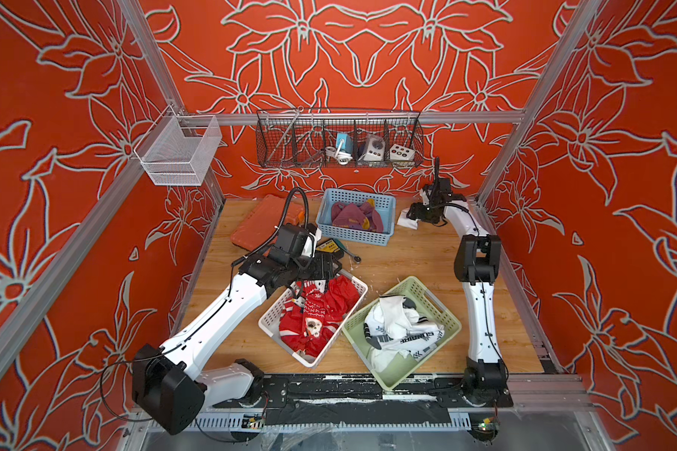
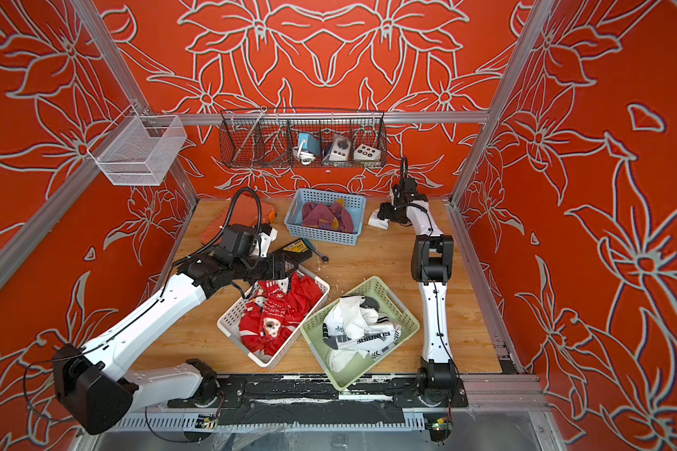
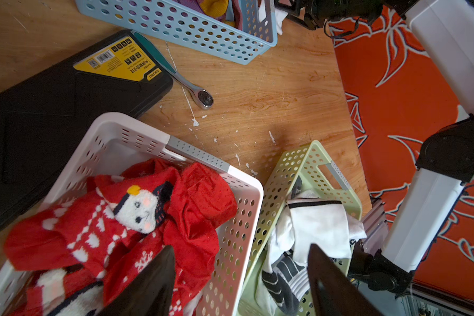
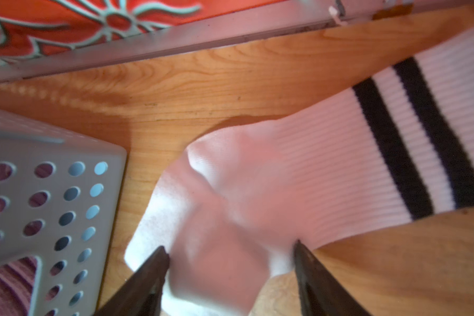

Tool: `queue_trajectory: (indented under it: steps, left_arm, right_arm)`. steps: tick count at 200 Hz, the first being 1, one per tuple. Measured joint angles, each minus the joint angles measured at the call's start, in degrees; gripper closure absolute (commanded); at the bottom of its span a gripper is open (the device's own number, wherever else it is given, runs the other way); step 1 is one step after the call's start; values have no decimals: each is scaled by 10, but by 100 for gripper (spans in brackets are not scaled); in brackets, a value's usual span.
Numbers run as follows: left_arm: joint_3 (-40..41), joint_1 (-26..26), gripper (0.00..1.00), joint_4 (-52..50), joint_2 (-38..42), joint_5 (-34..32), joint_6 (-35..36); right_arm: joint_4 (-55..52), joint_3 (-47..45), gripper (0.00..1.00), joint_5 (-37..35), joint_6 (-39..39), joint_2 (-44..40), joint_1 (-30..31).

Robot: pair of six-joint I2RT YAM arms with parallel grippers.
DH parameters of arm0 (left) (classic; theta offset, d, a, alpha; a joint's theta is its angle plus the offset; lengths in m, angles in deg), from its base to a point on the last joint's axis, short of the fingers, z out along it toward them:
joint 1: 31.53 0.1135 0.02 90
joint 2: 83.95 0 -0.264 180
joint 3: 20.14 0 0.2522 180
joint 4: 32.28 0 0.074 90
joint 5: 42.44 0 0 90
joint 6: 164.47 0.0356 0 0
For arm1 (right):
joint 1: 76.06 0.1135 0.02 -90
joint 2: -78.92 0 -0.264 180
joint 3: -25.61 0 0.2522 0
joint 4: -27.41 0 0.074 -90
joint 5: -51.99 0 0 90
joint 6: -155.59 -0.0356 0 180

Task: Sort the socks into the basket by color
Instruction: Pick up the sock from the center of the board.

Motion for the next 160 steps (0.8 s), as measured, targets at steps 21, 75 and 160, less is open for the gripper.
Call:
queue_trajectory:
  steps: [21,75,160]
  left_arm:
    - [0,0,26,0,-1,0,0]
    - [-1,0,26,0,0,-1,0]
    - [1,0,27,22,9,4,10]
  right_arm:
    - [-5,1,68,5,-9,0,0]
    - [-26,1,100,16,-21,0,0]
    - [-23,-155,100,30,-23,-141,0]
